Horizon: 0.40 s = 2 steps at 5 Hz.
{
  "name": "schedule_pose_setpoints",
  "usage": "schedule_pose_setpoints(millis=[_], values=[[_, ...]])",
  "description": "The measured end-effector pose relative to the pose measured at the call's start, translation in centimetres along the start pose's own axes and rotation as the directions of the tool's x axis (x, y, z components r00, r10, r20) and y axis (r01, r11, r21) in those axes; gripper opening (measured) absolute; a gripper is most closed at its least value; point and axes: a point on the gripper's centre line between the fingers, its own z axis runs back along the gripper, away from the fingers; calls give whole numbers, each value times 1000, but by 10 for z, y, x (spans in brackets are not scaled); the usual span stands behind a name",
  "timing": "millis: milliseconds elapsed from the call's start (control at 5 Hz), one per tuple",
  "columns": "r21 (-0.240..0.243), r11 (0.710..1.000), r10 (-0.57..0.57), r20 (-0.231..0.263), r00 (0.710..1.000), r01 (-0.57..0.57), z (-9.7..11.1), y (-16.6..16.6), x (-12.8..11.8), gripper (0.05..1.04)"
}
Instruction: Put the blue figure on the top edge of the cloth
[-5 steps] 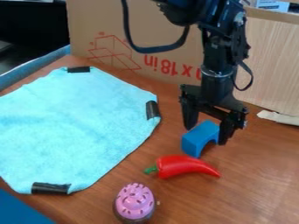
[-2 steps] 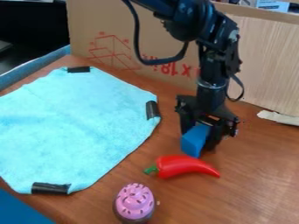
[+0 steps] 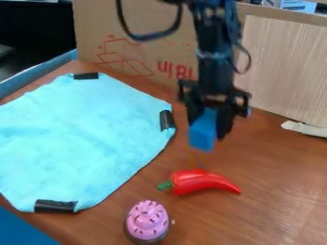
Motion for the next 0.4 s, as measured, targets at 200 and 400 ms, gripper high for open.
schedule_pose_setpoints(millis=[200, 400], values=[[-58, 994, 96, -24, 995, -97, 20, 24, -1, 602], [-68, 980, 189, 13, 982, -188, 39, 54, -3, 602]])
